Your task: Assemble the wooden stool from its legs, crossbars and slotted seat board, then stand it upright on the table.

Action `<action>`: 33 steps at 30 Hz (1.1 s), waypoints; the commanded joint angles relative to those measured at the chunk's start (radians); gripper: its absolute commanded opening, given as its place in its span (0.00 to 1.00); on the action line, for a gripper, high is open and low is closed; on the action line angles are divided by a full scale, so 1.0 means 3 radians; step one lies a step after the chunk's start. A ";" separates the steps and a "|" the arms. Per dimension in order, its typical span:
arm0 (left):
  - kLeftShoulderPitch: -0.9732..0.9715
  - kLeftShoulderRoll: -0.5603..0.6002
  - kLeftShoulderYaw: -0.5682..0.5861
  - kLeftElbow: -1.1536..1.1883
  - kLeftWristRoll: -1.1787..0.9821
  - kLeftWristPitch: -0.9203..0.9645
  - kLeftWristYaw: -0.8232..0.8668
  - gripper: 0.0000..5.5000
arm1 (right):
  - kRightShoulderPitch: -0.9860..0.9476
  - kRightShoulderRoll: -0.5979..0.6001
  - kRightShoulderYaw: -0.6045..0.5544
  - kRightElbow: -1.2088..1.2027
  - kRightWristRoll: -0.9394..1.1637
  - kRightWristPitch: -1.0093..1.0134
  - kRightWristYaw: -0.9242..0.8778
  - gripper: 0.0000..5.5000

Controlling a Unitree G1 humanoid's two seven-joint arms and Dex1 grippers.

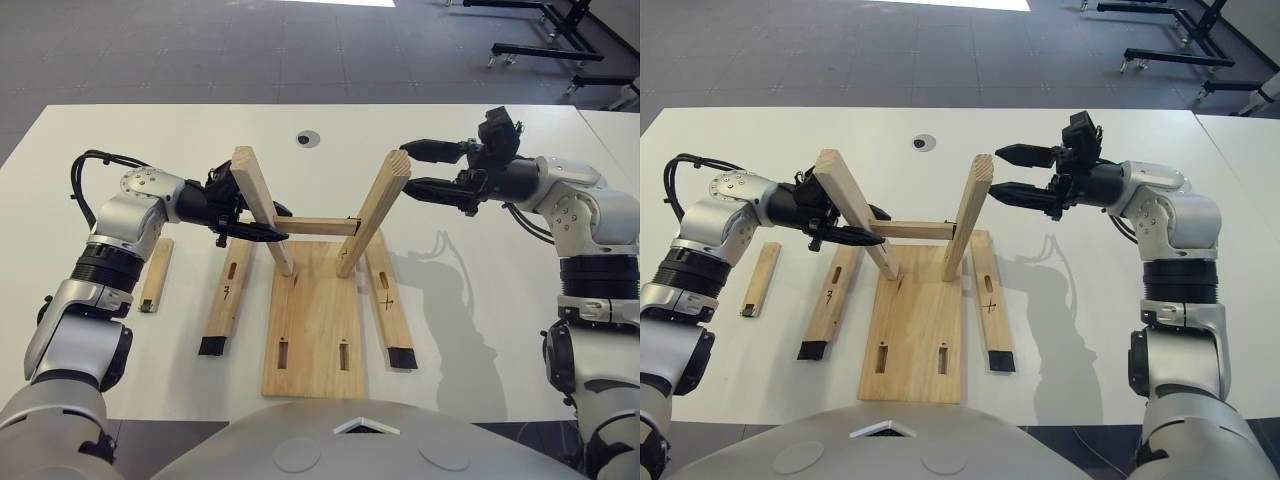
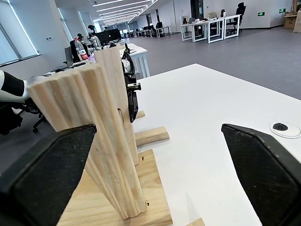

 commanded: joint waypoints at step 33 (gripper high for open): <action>0.0946 0.0243 0.0610 -0.1180 0.0474 0.0206 0.0633 0.69 | -0.0089 -0.0337 -0.0016 0.0427 -0.0514 -0.0576 0.0025 0.89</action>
